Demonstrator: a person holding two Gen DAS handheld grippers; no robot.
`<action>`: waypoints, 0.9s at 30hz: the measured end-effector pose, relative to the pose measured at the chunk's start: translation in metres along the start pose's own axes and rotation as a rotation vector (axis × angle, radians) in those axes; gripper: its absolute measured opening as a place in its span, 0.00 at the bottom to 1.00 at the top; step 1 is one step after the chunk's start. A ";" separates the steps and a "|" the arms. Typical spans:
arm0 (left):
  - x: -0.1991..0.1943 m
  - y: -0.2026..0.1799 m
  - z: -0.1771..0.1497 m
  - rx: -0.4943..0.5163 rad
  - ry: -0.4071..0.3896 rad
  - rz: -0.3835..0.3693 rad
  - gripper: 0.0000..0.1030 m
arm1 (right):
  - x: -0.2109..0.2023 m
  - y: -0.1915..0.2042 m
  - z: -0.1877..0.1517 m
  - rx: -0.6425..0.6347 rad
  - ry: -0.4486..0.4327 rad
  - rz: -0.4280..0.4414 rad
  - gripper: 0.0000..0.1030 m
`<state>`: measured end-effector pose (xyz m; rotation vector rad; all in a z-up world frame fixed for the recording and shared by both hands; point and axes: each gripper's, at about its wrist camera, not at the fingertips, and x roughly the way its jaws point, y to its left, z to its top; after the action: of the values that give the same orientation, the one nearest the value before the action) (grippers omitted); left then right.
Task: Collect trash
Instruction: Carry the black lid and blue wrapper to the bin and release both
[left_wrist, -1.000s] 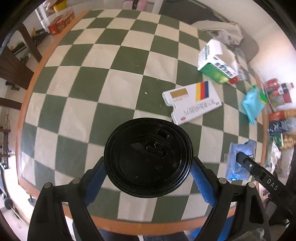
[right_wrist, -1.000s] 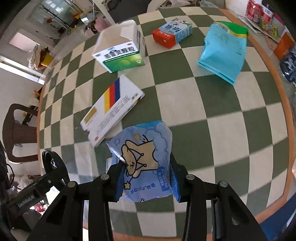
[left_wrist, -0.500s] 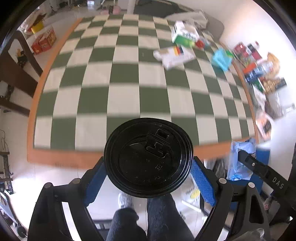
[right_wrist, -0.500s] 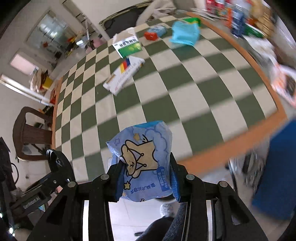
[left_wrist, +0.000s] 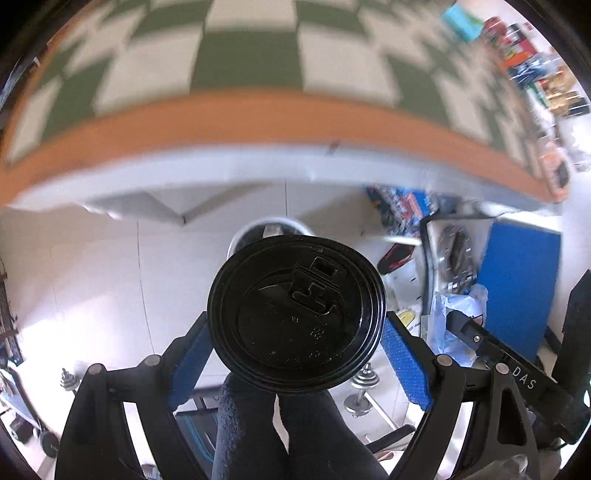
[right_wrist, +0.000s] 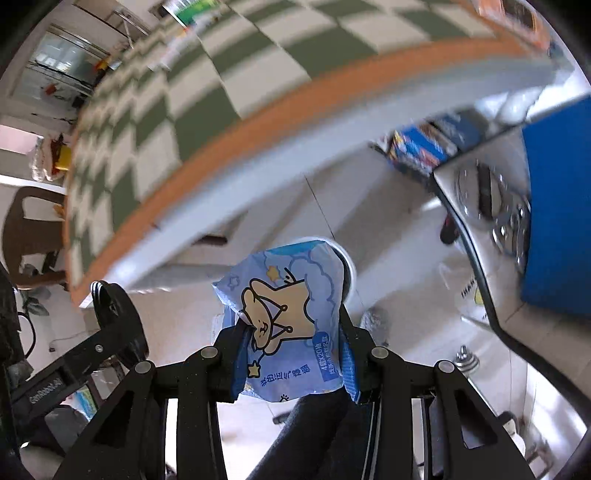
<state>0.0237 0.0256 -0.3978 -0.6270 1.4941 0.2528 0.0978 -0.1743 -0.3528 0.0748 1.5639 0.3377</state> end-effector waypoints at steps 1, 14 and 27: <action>0.015 0.003 0.001 -0.006 0.012 0.003 0.85 | 0.016 -0.007 -0.001 0.009 0.019 0.001 0.41; 0.267 0.070 0.017 -0.136 0.179 -0.042 0.96 | 0.286 -0.081 0.003 0.029 0.170 0.044 0.42; 0.274 0.098 0.003 -0.107 0.097 0.131 1.00 | 0.370 -0.076 -0.002 -0.110 0.199 -0.083 1.00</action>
<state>-0.0015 0.0478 -0.6866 -0.6347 1.6259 0.4110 0.0977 -0.1520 -0.7297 -0.1120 1.7366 0.3736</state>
